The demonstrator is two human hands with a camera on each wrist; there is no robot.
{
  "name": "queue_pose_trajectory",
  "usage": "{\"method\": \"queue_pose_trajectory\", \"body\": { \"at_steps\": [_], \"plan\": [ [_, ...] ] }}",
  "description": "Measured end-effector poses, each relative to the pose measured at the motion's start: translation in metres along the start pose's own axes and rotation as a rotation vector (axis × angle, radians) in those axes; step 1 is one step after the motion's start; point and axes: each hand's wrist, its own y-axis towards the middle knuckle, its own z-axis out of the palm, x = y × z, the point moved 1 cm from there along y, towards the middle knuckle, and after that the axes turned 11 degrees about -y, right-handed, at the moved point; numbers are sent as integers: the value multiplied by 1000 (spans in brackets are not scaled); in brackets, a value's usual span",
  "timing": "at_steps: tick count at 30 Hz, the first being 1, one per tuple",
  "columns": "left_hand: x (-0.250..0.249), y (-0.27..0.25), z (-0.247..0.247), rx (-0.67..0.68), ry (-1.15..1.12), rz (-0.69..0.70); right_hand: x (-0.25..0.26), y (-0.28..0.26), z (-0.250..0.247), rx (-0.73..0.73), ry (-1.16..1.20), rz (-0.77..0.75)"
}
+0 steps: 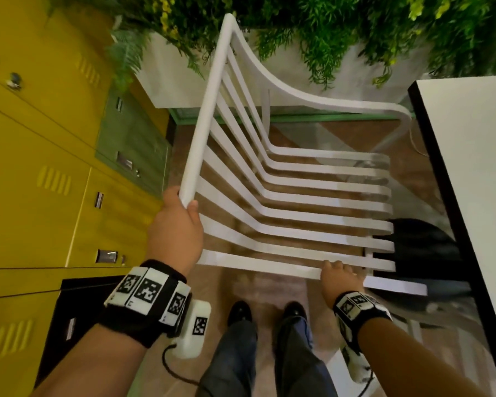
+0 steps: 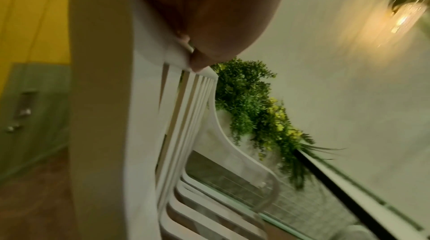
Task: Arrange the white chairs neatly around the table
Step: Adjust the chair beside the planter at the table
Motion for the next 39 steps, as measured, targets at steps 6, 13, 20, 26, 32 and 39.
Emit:
{"method": "queue_pose_trajectory", "body": {
  "at_steps": [6, 13, 20, 26, 32, 39],
  "plan": [
    [-8, 8, -1, 192, -133, -53, 28, -2, -7, -84, 181, -223],
    [2, 11, 15, 169, -256, -69, 30, 12, -4, -118, 192, -212],
    [7, -29, 19, 130, -232, -68, 21, 5, 21, -53, 103, -194],
    [-1, -25, 26, 108, -276, -59, 9, 9, 13, -63, 72, -197],
    [-4, -41, 31, 107, -292, -59, 3, 6, 17, -55, 38, -153],
    [-3, -54, 30, 81, -277, -66, 4, 0, 25, -53, 32, -163]
  ]
}}
